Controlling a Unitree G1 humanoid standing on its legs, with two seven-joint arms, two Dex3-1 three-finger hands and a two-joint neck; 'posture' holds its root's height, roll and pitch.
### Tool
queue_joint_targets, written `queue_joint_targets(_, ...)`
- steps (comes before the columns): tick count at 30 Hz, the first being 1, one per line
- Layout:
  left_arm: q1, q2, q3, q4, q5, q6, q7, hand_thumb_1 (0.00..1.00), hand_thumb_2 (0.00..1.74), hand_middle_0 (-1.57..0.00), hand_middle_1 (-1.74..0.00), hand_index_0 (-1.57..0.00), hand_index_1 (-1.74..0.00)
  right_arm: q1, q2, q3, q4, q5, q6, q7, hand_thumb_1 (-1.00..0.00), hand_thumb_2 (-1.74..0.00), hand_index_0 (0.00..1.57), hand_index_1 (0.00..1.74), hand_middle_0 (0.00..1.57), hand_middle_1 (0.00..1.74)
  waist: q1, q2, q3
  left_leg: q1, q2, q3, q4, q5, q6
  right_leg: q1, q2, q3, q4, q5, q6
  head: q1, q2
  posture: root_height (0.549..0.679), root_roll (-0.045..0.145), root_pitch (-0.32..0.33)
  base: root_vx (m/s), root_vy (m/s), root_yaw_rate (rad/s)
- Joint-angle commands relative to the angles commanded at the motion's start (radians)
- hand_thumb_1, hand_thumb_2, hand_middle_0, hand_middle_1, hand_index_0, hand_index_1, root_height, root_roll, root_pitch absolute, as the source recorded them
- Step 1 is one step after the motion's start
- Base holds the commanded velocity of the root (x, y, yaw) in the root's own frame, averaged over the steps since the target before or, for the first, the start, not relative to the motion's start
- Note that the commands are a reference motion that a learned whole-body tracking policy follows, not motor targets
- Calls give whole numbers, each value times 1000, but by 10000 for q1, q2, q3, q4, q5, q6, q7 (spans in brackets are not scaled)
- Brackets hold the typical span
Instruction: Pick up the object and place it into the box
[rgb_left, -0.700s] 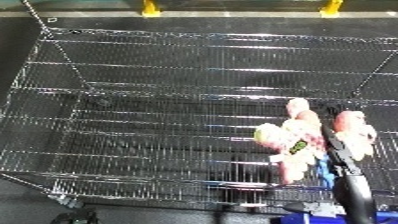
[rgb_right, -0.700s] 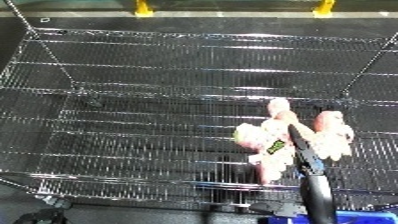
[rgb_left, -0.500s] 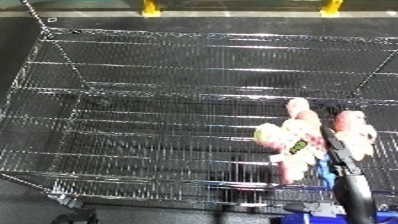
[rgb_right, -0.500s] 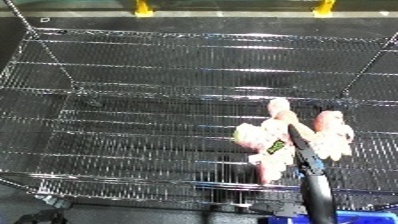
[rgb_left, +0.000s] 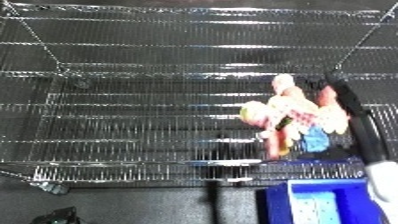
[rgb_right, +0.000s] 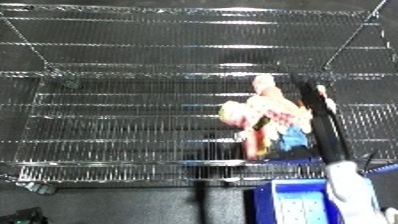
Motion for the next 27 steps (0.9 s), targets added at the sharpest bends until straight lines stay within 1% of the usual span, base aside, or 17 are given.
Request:
queue_joint_targets(3,-24,-4,-148,-8,-46,-29,-32,1000,1740,-1570,-1740,-1570,-1740,-422,-445,233,434,-26,55,35,0,0,0,0,0,0,8,131,54,-86,-15,1,10,14,0,-126,-8,22,30,25,10,199,48,640,53,-146,18,-14,-19)
queue_joint_targets(5,-35,22,-236,-13,-72,-55,-49,1000,1740,-1570,-1740,-1570,-1740,-704,-647,407,743,-53,79,48,0,0,0,0,0,0,14,193,89,-146,-29,4,26,19,-1,-208,-13,35,45,39,15,381,119,640,53,-142,15,-11,-29)
queue_joint_targets(9,-22,89,-390,-43,-140,-113,-76,1000,1740,-1570,-1740,-1570,-1740,-1243,-984,805,1367,-166,141,106,0,0,0,0,0,0,26,303,155,-250,-61,17,52,19,-2,-363,-21,69,72,54,20,778,448,639,55,-134,20,-6,-37)
queue_joint_targets(11,-26,146,-485,-65,-209,-161,-94,1000,1740,-1570,-1740,-1570,-1740,-1587,-1200,1085,1739,-291,234,148,0,0,0,0,0,0,43,368,195,-308,-74,24,61,25,-4,-459,-29,86,100,58,24,1118,769,639,56,-129,12,-3,-34)
queue_joint_targets(15,-72,311,-707,-145,-379,-274,-140,1000,1740,-1570,-1740,-1570,-1740,-2494,-1581,1810,2700,-575,508,207,0,0,0,0,0,0,79,522,267,-455,-90,21,106,33,-9,-680,-46,132,192,59,28,1464,967,637,57,-119,5,-4,-28)
queue_joint_targets(17,-100,364,-809,-147,-427,-307,-147,1000,1740,-1570,-1740,-1570,-1740,-2918,-1648,2129,3153,-612,566,240,0,0,0,0,0,0,88,579,300,-506,-94,20,140,31,-16,-744,-48,147,227,56,26,1519,1010,637,58,-116,3,-6,-20)
queue_joint_targets(22,-120,506,-1085,-177,-512,-403,-203,1000,1740,-1570,-1740,-1570,-1740,-4314,-1859,3117,4849,-760,810,344,0,0,0,0,0,0,158,798,423,-679,-136,21,187,65,-41,-955,-60,168,294,60,13,1657,1383,636,60,-105,0,2,-19)
queue_joint_targets(27,-157,515,-1279,-80,-561,-466,-215,1000,1740,-1570,-1740,-1570,-1740,-5095,-1677,3738,6131,-890,931,443,0,0,0,0,0,0,244,957,528,-821,-180,-14,201,91,-57,-1126,-66,171,332,72,4,1894,1778,635,60,-95,6,0,4)
